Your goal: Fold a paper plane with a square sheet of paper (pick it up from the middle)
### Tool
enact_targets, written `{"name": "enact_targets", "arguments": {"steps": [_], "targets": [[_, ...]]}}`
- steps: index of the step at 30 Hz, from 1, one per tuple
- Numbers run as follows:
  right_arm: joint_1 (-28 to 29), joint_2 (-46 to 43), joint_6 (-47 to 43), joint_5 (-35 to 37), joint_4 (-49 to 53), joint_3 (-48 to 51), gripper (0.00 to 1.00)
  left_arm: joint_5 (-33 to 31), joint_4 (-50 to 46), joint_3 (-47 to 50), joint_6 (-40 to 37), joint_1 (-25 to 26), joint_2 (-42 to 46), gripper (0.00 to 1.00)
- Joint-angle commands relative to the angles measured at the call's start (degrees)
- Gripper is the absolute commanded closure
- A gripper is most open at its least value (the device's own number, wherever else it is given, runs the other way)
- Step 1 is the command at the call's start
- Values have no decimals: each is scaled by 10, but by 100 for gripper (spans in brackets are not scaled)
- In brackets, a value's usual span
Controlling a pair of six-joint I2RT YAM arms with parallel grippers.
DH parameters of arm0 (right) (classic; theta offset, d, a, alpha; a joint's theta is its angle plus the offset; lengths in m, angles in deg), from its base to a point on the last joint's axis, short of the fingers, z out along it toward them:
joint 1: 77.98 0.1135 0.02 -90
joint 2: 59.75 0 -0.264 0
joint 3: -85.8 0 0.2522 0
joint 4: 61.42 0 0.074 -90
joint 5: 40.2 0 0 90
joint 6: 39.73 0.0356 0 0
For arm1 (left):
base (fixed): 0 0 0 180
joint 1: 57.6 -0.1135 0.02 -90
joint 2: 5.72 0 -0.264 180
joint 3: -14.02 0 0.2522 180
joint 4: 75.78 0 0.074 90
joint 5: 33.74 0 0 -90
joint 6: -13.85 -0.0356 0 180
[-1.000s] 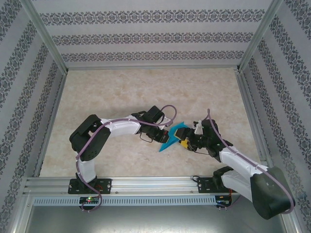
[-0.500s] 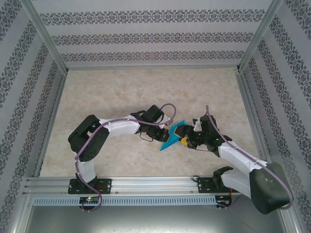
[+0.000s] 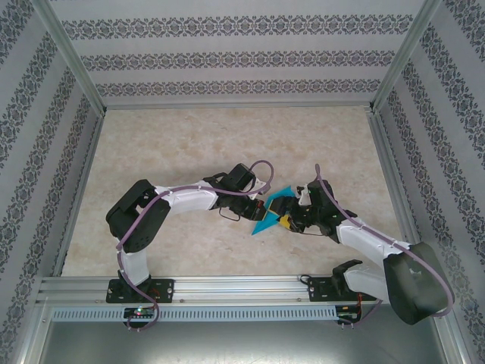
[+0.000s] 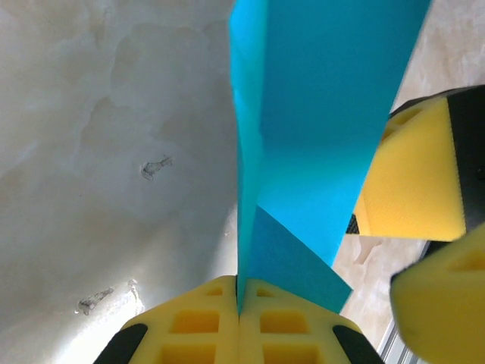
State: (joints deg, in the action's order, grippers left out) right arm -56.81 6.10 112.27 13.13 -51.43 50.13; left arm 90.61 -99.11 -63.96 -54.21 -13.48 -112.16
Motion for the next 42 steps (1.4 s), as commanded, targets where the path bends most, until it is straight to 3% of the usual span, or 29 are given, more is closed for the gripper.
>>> {"name": "enact_targets", "arguments": {"steps": [1,9,20,42], "targets": [[5,3,1,11,-21,12,35,13,32,10,22,-8,12,97],[4,-29,-26,48,45,4,36,17,47,24,35,-10,12,98],[14,-6,24,30,-34,36,36,27,73,31,59,-12,6,98],[32,4,91,36,-136,57,49,50,121,51,104,-12,8,98]]}}
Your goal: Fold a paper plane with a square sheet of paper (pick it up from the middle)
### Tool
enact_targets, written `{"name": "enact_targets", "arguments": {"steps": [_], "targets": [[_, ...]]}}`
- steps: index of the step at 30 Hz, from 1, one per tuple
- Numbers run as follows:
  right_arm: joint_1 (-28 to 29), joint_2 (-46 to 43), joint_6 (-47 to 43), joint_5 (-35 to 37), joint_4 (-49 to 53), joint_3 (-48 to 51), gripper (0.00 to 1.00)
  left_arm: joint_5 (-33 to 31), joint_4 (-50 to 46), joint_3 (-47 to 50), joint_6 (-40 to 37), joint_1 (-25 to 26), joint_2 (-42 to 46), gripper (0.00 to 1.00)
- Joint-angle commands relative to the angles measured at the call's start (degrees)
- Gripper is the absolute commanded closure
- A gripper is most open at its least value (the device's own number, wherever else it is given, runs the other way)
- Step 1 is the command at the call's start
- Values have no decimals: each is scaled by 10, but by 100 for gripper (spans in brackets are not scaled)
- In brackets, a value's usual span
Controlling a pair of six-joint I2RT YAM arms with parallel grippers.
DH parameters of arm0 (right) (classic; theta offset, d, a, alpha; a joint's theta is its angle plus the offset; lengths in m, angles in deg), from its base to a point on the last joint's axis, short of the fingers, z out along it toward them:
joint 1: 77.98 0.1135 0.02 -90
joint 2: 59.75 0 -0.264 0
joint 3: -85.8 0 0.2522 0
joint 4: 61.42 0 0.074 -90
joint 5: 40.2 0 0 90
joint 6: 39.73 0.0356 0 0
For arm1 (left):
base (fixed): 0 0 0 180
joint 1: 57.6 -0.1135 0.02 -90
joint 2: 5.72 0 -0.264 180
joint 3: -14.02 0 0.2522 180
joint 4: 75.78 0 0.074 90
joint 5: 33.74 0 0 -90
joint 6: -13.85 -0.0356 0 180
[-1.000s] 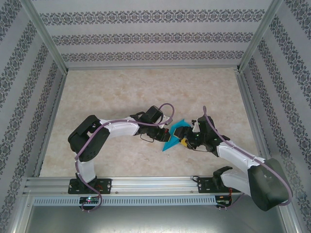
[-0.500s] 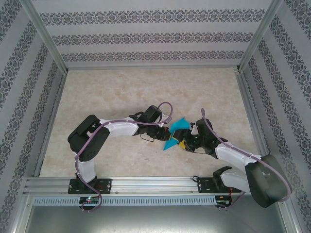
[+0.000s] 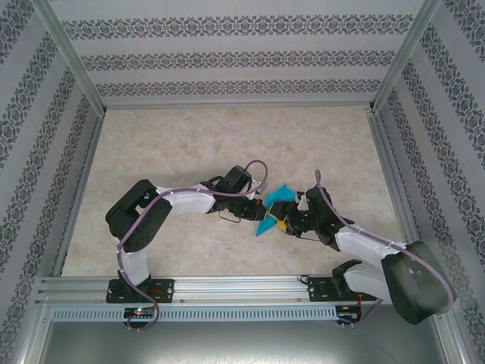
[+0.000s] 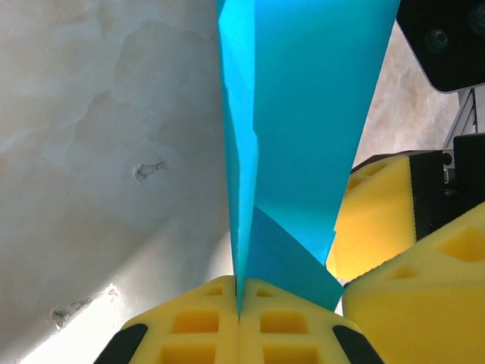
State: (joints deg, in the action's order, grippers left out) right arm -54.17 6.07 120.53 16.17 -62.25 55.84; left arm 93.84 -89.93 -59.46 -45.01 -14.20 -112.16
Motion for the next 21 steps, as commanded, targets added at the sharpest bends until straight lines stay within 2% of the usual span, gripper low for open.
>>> {"name": "enact_targets", "arguments": {"steps": [1,12,21], "targets": [[6,5,9,5,-31,-1,50,19,32,6,14,-5,9,98],[8,6,9,11,-38,-3,54,19,12,0,1,-2,14,98],[8,2,21,7,-59,5,54,25,14,-4,4,0,13,98]]}}
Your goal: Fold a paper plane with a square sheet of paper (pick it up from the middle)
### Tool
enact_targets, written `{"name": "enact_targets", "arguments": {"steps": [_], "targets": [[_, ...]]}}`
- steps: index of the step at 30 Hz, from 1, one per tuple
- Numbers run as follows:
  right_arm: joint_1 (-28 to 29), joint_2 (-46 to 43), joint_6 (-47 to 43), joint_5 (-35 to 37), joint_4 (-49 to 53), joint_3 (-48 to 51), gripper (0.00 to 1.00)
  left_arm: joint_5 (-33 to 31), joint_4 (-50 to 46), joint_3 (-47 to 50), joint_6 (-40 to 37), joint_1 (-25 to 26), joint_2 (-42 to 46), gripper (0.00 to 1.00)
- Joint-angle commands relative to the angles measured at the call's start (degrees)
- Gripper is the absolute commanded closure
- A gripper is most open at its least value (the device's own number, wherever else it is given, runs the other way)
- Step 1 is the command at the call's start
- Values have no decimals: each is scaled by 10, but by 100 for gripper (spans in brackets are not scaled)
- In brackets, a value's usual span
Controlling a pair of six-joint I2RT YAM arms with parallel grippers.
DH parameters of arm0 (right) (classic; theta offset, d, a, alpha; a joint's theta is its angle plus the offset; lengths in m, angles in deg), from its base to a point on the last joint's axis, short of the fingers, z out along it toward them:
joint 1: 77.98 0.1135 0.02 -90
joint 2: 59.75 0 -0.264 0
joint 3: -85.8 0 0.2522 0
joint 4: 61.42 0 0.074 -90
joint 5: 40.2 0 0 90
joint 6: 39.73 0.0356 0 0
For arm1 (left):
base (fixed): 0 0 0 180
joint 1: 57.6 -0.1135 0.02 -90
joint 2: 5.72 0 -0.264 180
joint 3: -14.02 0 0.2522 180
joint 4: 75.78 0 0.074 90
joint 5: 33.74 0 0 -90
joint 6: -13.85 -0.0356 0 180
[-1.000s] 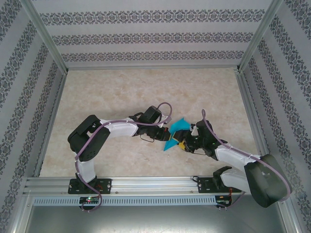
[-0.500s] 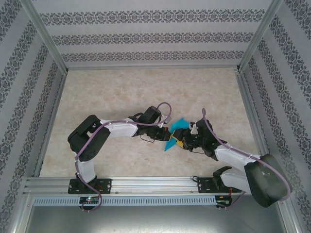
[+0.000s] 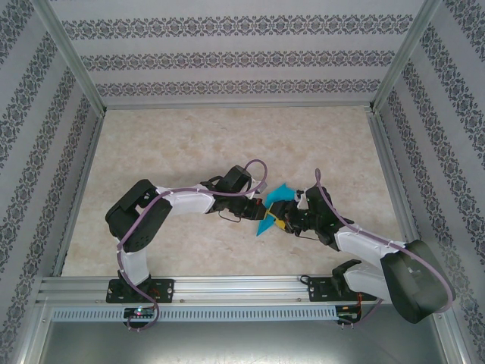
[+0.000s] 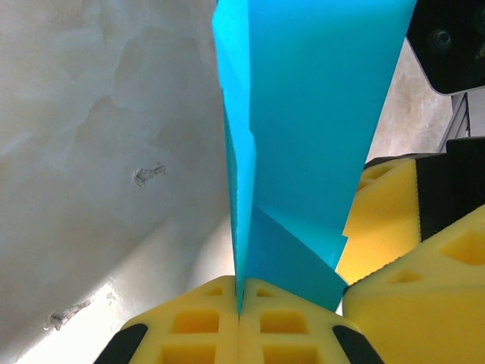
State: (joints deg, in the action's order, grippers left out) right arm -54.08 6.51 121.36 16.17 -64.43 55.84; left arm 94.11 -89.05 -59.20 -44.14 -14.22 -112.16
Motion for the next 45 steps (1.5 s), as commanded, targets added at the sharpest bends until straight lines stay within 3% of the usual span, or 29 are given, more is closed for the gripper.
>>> {"name": "enact_targets", "arguments": {"steps": [1,3,15,25,36,45], "targets": [[7,-1,20,6,-51,9,54,25,8,-7,-3,0,13,98],[6,3,29,2,-63,12,55,28,11,-6,0,0,16,98],[4,-25,-37,31,87,-9,68,32,21,1,12,-3,30,99],[4,-21,-29,27,54,-10,80,42,30,0,24,-3,24,98],[7,-18,-35,33,50,-13,82,48,35,0,30,-3,22,96],[8,-18,-85,51,125,-31,94,47,30,4,29,-3,32,87]]}}
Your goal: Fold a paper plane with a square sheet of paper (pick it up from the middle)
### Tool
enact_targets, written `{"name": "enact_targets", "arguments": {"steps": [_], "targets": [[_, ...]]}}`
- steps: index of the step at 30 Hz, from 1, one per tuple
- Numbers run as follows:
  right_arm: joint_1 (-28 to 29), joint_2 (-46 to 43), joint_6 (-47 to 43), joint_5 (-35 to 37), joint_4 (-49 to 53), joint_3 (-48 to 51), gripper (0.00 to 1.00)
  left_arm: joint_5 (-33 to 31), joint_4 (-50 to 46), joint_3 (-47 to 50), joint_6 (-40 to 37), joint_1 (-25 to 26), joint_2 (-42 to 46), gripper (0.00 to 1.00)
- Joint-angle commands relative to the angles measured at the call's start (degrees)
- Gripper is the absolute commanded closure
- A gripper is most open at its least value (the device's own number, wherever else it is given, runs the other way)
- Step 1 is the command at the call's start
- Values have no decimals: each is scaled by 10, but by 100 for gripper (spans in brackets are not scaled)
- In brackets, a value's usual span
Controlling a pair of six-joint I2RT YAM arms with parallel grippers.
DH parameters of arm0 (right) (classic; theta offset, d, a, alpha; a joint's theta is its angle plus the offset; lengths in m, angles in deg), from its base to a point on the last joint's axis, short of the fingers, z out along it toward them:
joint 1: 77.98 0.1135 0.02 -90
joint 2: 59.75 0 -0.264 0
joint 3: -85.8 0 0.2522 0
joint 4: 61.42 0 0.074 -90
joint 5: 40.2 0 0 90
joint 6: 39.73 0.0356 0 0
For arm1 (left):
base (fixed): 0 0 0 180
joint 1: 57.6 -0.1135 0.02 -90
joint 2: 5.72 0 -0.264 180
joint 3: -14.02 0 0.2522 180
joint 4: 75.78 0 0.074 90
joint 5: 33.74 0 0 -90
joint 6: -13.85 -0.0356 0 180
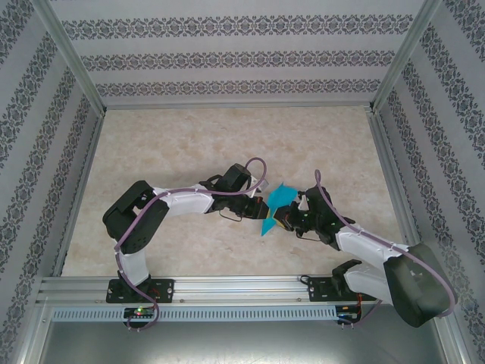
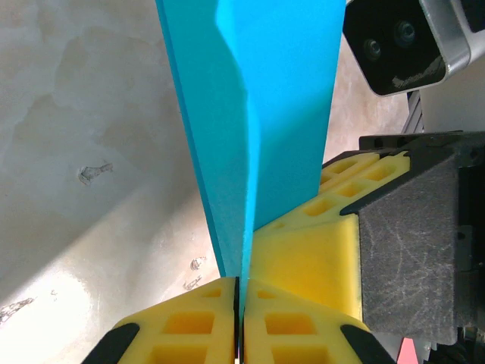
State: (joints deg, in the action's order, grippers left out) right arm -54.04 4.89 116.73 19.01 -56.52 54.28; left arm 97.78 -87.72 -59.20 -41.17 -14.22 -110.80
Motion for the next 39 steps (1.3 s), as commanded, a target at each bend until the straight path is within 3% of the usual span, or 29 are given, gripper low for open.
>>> {"name": "enact_targets", "arguments": {"steps": [1,7,14,26,39], "targets": [[8,-3,-54,30,72,-37,96,10,14,4,-1,-4,21,84],[10,25,-179,77,250,-111,99,-7,-27,13,-21,-14,53,65],[44,127,-298,147,377,-211,96,-67,-98,48,-54,-36,112,54],[112,257,-327,206,402,-302,88,-95,-127,95,-67,-62,154,51],[197,345,-352,342,483,-392,92,-96,-128,120,-71,-69,161,51]]}}
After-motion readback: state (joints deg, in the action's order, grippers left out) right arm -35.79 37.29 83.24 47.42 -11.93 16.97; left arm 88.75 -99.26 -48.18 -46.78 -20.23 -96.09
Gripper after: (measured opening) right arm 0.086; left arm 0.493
